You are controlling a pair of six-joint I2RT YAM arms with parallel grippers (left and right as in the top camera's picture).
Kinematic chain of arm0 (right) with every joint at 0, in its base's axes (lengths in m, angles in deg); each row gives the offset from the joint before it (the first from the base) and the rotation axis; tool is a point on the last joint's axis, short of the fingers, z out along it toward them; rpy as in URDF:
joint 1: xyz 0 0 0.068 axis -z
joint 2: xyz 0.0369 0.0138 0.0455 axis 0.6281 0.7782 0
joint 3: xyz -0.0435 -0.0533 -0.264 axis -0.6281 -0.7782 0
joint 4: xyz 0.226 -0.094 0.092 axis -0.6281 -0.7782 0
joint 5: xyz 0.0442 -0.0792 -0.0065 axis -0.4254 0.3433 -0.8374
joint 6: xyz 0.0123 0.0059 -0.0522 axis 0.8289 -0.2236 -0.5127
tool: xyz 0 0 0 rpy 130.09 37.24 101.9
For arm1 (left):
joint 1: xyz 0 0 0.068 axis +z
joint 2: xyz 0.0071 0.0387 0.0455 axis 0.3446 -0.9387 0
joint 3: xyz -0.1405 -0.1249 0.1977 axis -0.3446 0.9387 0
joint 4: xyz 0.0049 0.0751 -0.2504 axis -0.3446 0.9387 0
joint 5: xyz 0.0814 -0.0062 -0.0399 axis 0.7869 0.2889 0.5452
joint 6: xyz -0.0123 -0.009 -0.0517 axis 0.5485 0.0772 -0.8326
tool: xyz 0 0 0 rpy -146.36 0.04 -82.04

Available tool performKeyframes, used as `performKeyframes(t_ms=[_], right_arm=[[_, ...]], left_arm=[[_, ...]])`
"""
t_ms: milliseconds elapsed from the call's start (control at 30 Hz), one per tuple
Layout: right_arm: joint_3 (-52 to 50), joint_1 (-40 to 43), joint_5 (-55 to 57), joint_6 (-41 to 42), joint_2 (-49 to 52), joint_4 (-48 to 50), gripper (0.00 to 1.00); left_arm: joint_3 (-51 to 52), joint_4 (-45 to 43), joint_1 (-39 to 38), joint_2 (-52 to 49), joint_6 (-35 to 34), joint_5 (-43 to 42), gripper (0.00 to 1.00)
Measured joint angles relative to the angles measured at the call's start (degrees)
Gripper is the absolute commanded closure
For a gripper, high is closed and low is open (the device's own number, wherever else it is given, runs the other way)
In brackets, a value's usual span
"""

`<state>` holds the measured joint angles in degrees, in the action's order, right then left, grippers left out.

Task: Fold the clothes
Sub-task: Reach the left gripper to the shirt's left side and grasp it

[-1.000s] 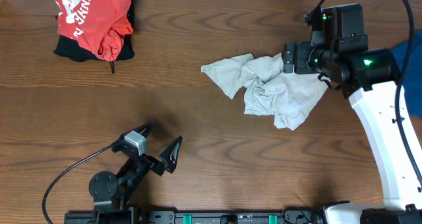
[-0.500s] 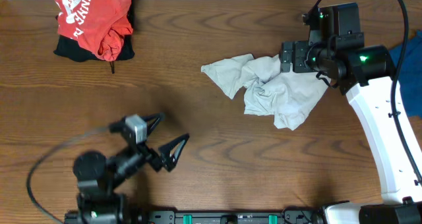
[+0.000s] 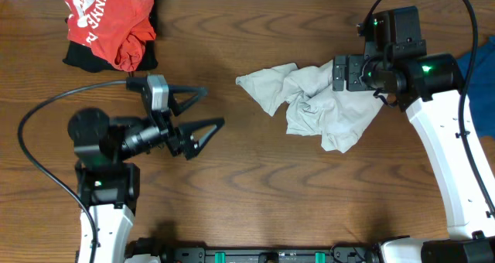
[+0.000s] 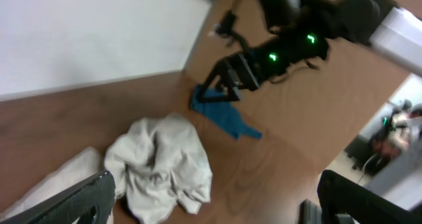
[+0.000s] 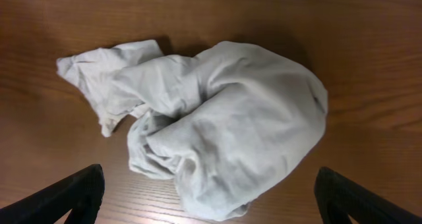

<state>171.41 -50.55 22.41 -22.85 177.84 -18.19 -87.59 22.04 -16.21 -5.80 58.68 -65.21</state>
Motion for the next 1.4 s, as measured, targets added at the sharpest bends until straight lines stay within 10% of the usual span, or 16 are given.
performKeyframes(t_ms=[233, 500, 967, 1400], right_arm=[[0.00, 0.61, 1.27, 0.66, 0.00, 0.11, 0.01], [0.00, 4.31, 1.57, 2.86, 0.00, 0.39, 0.01], [0.00, 9.33, 1.53, 7.89, 0.00, -0.07, 0.01], [0.00, 13.68, 1.29, 8.04, 0.00, -2.29, 0.01]], left_arm=[[-11.98, 31.56, -0.09, -0.44, 6.12, 19.26, 0.02], [-28.09, 47.34, -0.09, -1.90, 13.14, 49.48, 0.02], [-30.77, 50.64, -21.99, -18.36, 19.50, 70.05, 0.02], [-30.77, 43.80, -31.78, -40.22, 18.01, 65.66, 0.02]])
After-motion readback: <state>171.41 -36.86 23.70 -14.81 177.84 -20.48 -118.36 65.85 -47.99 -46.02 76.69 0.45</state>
